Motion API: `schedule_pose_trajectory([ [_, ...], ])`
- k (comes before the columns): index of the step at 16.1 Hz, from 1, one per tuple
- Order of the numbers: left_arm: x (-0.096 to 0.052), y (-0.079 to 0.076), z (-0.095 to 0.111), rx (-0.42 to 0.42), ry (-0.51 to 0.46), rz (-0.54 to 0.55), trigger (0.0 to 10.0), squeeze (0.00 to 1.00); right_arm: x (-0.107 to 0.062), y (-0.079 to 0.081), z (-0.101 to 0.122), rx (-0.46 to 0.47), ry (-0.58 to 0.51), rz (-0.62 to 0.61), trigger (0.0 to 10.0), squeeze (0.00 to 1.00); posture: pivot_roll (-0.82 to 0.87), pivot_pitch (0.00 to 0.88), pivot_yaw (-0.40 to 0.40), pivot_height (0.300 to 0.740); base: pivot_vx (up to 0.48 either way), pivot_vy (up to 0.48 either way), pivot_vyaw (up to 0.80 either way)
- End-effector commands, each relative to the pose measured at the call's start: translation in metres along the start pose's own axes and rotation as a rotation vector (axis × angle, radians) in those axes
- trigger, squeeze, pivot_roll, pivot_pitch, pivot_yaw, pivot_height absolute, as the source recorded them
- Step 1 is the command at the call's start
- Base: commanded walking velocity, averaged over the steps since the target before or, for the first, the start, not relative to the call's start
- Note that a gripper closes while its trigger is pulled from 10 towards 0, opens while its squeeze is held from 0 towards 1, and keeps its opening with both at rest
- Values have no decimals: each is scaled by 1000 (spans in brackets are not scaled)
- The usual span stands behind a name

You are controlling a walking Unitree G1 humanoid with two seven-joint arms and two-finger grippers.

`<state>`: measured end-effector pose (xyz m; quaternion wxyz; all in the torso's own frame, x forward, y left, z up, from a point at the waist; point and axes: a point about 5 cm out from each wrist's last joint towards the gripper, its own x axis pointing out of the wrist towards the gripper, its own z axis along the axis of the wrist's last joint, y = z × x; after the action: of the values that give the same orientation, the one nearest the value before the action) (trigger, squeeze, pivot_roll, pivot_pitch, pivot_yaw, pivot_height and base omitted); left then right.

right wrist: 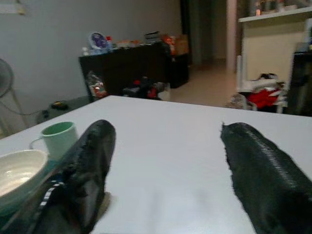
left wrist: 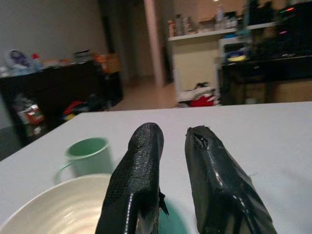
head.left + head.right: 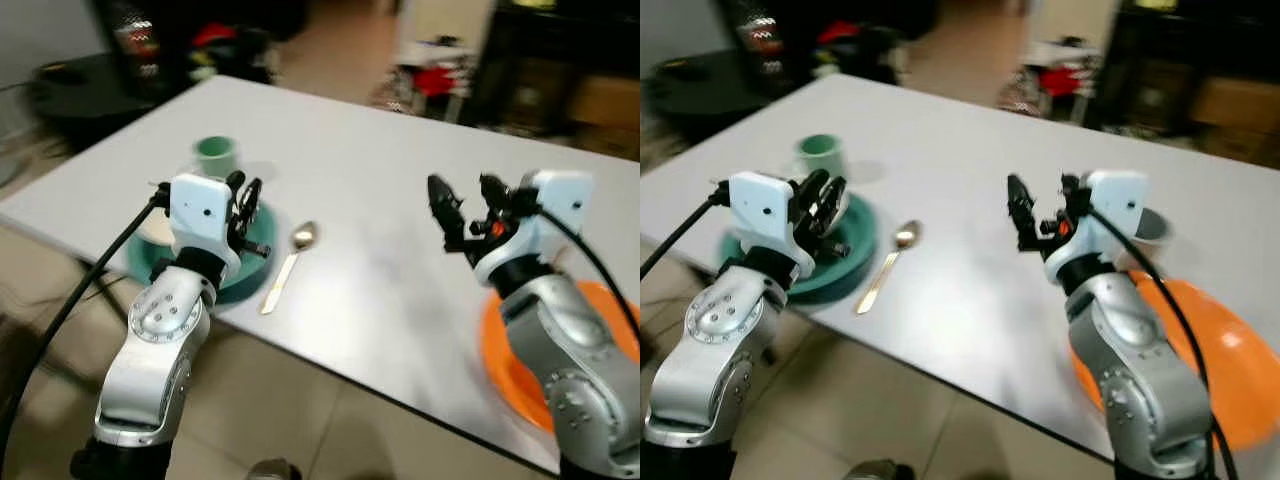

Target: Setting the table

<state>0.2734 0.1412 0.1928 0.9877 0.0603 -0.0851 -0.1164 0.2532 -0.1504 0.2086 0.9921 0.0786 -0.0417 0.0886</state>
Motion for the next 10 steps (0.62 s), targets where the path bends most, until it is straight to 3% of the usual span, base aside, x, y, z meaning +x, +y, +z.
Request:
schedule_pose_trajectory([
  [1, 4, 0, 1, 4, -10, -2, 10000, 0, 0, -2, -5, 8, -15, -11, 10000, 1000, 69, 0, 72, 740, 0, 0, 800],
  [4, 11, 0, -1, 4, -7, 15, 10000, 0, -3, 0, -16, 72, -53, -28, 10000, 1000, 70, 0, 75, 740, 0, 0, 800],
  [6, 8, -2, -6, 22, 18, -53, 10000, 0, -3, 1, -26, 66, -27, -10, 10000, 1000, 69, 0, 62, 740, 0, 0, 800],
  [8, 4, 1, -15, 0, 50, -36, 10000, 0, -1, -1, -34, 26, -6, -10, 10000, 1000, 77, 0, 52, 740, 0, 0, 800],
  [9, 1, 2, -19, 20, 76, -38, 10000, 0, 0, -3, -36, -43, -14, -14, 10000, 1000, 74, 0, 52, 740, 0, 0, 494],
  [10, -1, 2, -23, 15, 102, -33, 10000, 0, -1, -4, -38, -54, -12, -8, 10000, 1000, 76, 0, 54, 740, 0, 0, 0],
])
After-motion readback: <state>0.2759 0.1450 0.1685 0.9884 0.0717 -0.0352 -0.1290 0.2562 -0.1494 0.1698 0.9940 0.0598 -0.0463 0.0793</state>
